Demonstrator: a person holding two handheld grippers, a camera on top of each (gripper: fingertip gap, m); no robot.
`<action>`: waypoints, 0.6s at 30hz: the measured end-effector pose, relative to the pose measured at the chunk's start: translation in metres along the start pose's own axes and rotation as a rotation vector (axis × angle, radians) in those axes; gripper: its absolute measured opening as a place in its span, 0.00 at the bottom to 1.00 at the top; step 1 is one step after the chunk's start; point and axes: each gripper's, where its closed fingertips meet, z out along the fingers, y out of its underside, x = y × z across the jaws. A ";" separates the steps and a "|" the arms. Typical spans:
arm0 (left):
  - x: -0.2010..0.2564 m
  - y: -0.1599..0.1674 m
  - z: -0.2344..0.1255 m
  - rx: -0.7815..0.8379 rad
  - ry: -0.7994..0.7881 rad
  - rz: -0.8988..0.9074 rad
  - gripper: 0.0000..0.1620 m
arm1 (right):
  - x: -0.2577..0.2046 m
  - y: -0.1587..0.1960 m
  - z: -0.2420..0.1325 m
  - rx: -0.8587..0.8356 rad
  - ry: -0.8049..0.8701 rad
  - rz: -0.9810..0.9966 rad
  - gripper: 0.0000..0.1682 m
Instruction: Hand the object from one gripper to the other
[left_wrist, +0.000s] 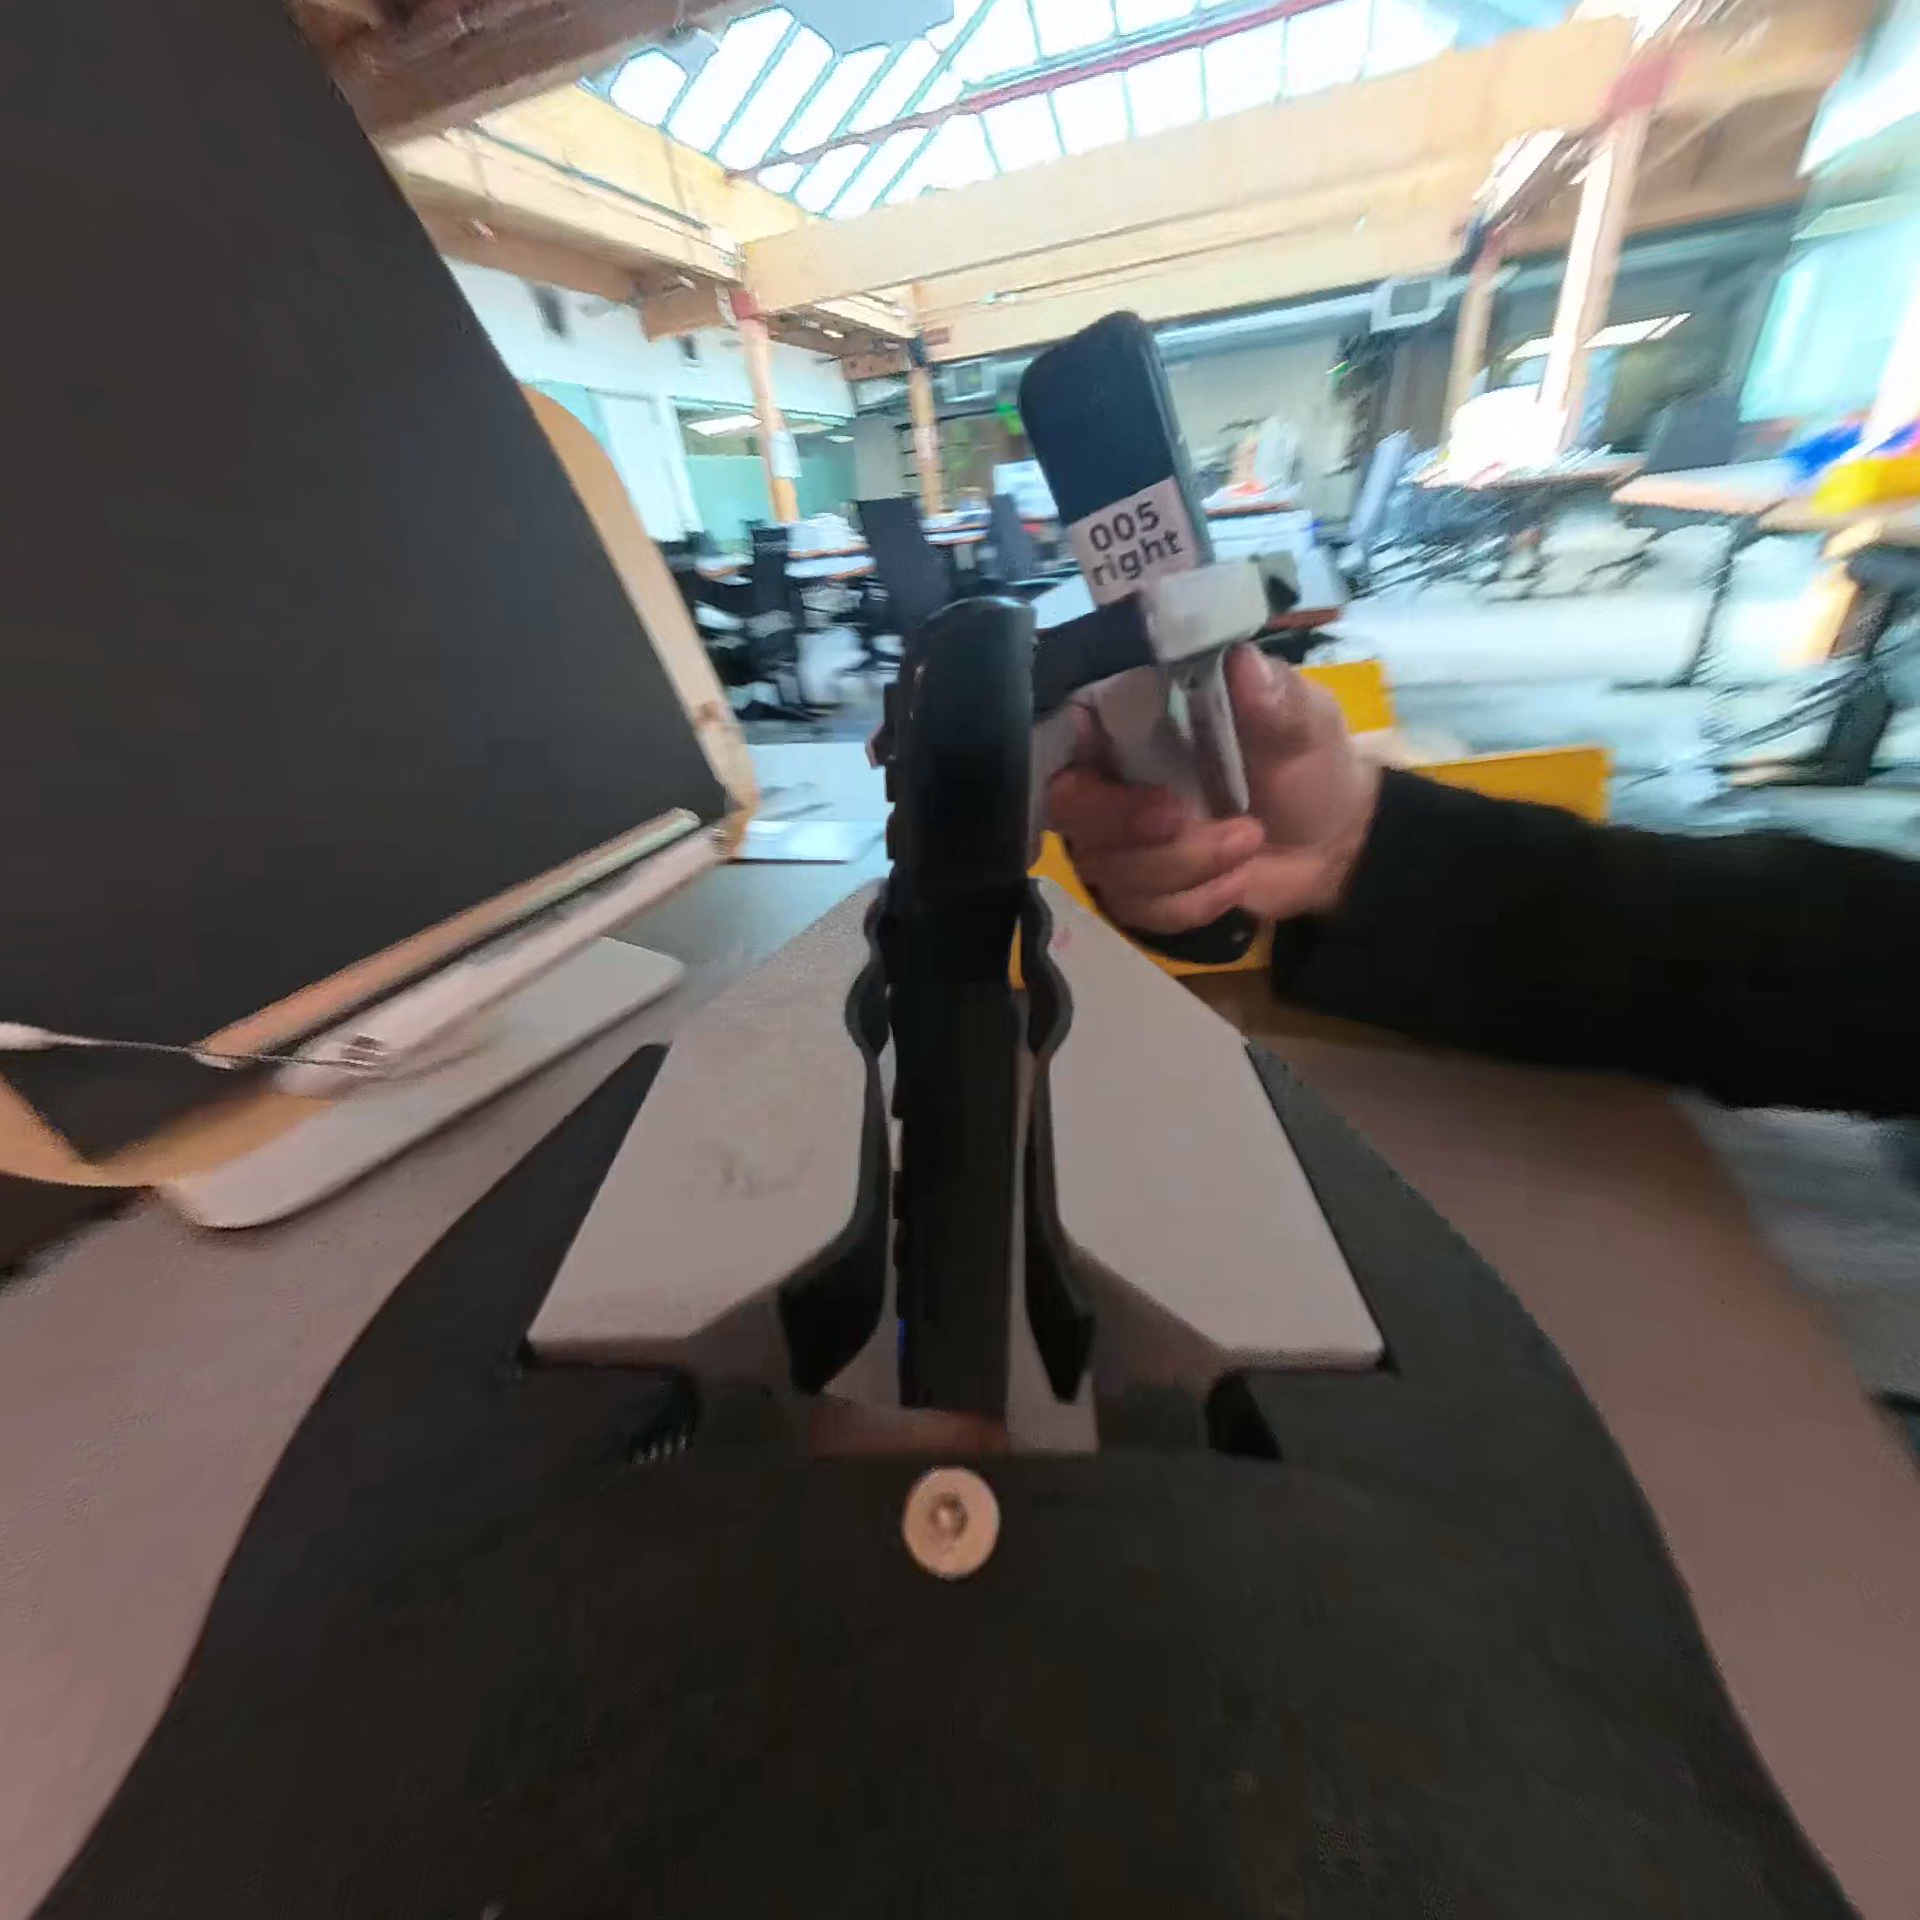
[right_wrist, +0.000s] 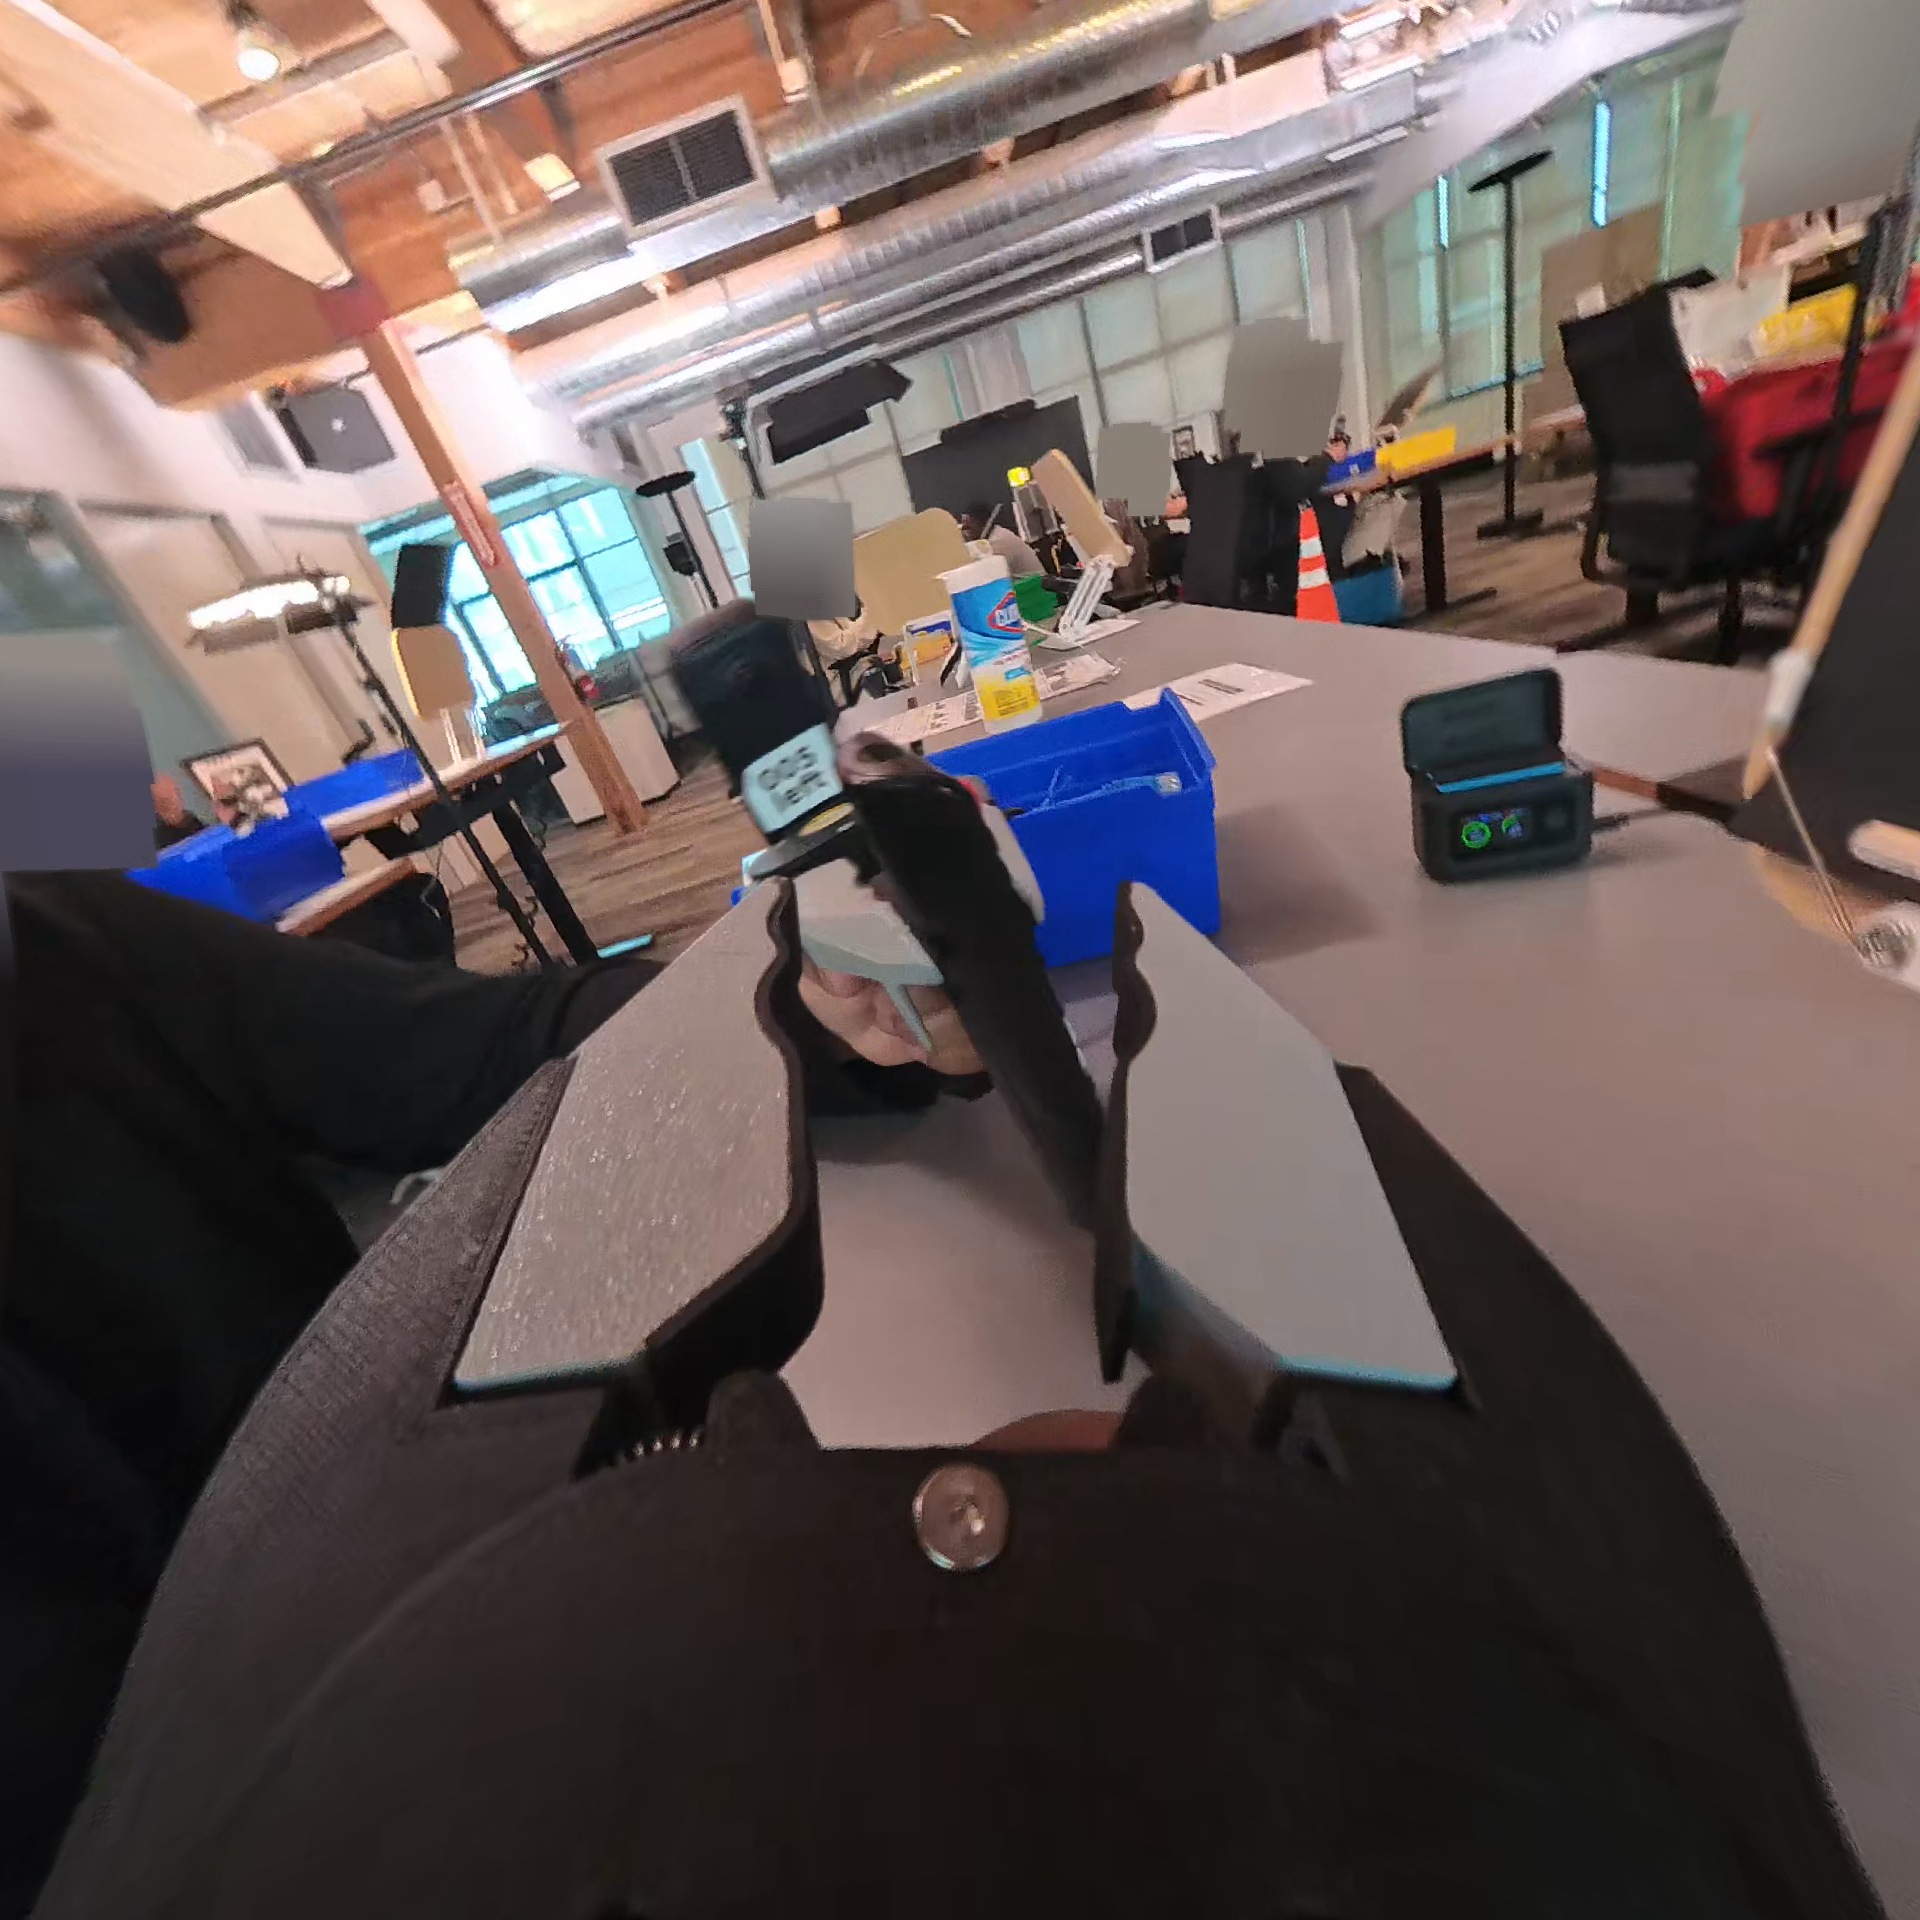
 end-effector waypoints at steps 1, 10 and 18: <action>0.003 0.001 0.001 -0.003 0.043 -0.074 0.13 | -0.006 0.001 0.003 -0.002 -0.014 -0.042 0.35; 0.028 0.026 0.015 -0.122 0.202 -0.336 0.14 | -0.008 0.035 0.030 -0.144 0.001 -0.117 0.14; -0.005 0.026 0.001 -0.104 0.157 -0.600 0.31 | 0.028 0.023 0.018 -0.204 0.416 -0.648 0.12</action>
